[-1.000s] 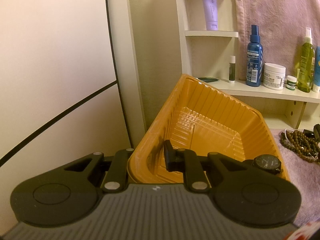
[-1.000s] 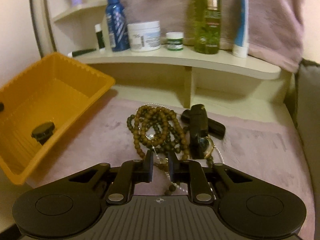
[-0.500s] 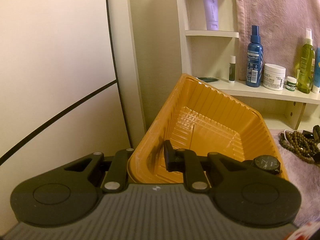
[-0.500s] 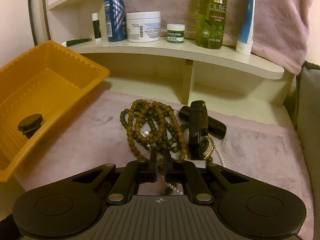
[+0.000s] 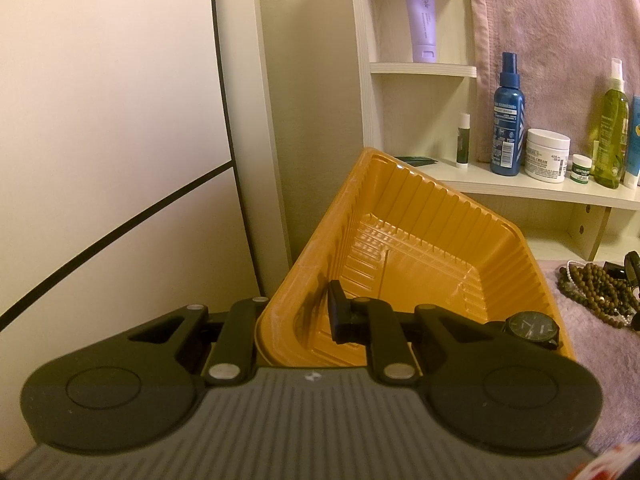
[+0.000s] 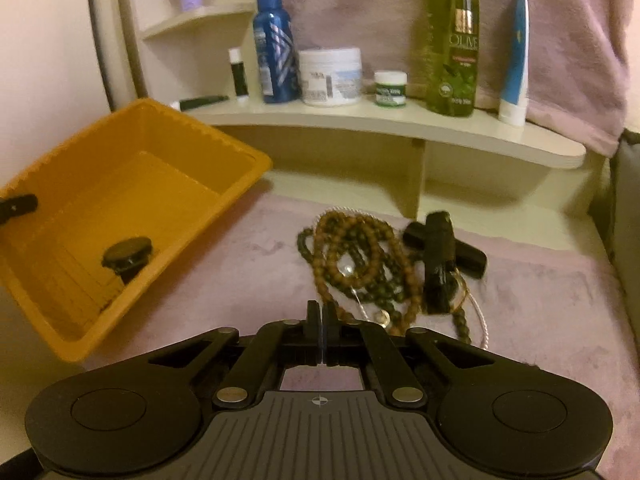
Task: Organize jewelry
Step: 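Reach the right tool back to the pile and grasp the black clip, then carry the black clip into the orange tray and release it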
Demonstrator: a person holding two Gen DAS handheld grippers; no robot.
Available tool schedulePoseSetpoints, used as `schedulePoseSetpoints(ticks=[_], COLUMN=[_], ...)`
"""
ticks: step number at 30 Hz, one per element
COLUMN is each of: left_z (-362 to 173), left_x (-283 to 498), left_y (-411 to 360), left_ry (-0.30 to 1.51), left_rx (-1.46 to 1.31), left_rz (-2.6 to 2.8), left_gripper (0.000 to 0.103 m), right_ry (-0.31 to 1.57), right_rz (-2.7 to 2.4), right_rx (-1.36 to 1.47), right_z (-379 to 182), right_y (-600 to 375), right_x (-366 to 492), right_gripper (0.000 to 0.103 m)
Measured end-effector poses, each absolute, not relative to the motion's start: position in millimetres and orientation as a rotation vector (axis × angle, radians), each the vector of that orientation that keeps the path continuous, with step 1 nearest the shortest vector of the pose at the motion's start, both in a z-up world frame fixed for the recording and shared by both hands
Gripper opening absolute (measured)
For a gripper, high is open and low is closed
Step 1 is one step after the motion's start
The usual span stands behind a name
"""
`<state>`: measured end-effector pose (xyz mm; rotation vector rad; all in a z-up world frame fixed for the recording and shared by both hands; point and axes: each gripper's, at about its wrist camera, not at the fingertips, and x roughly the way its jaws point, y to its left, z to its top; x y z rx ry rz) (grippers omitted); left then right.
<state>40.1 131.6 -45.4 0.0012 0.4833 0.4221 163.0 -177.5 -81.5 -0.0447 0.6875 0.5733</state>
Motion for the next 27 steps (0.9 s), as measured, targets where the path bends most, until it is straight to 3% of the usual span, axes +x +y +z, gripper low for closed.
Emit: schedulePoseSetpoints(ticks=[8, 10, 15, 25, 26, 27], left_z=[-44.0, -43.9, -43.8, -43.5, -43.4, -43.4], left_x=[39.4, 39.6, 39.6, 40.1, 39.9, 39.8], left_y=[131.6, 131.6, 131.5, 132.0, 132.1, 132.2], left_ry=[0.483, 0.483, 0.483, 0.484, 0.484, 0.484], left_rx=[-0.005, -0.003, -0.001, 0.000, -0.001, -0.002], left_rz=[0.421, 0.420, 0.420, 0.419, 0.418, 0.417], left_gripper=[0.015, 0.015, 0.015, 0.015, 0.015, 0.015], right_ry=[0.742, 0.732, 0.687, 0.648, 0.648, 0.645], right_rz=[0.430, 0.381, 0.368, 0.374, 0.374, 0.375], right_rx=[0.058, 0.086, 0.064, -0.061, -0.061, -0.067], right_z=[-89.0, -89.3, -83.2, -88.1, -88.1, -88.8], right_y=[-206.8, -219.5, -223.5, -193.2, -193.2, -192.8], right_x=[183.0, 189.1, 195.5, 219.3, 219.3, 219.5], right_gripper=[0.008, 0.014, 0.038, 0.038, 0.033, 0.015])
